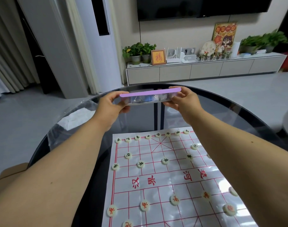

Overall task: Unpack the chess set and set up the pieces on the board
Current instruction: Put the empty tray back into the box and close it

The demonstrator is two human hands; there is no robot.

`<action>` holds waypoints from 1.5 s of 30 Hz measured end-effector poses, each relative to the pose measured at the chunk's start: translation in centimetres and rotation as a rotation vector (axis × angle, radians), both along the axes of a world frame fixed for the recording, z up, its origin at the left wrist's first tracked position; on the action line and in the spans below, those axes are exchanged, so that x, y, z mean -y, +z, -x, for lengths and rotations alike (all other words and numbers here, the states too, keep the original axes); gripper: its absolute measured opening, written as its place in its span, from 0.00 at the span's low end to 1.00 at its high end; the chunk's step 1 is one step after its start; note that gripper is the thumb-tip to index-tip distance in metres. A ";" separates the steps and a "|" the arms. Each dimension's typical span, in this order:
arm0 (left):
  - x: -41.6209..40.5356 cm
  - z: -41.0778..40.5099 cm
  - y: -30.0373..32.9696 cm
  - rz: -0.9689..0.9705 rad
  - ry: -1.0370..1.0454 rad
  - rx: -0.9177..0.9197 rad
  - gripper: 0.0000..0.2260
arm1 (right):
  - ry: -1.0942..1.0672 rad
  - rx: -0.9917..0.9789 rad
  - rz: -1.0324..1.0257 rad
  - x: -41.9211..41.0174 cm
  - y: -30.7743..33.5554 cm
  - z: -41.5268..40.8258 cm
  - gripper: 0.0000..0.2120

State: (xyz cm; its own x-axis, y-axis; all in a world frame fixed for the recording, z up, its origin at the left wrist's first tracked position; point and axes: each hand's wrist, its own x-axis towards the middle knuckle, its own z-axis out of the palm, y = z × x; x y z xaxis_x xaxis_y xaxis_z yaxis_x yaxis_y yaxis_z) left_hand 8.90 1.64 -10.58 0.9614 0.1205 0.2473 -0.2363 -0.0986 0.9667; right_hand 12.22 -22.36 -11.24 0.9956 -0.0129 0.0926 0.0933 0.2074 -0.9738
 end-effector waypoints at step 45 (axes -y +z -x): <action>-0.1 -0.5 0.5 0.148 -0.048 0.071 0.15 | -0.254 0.331 0.535 -0.6 0.3 0.6 0.24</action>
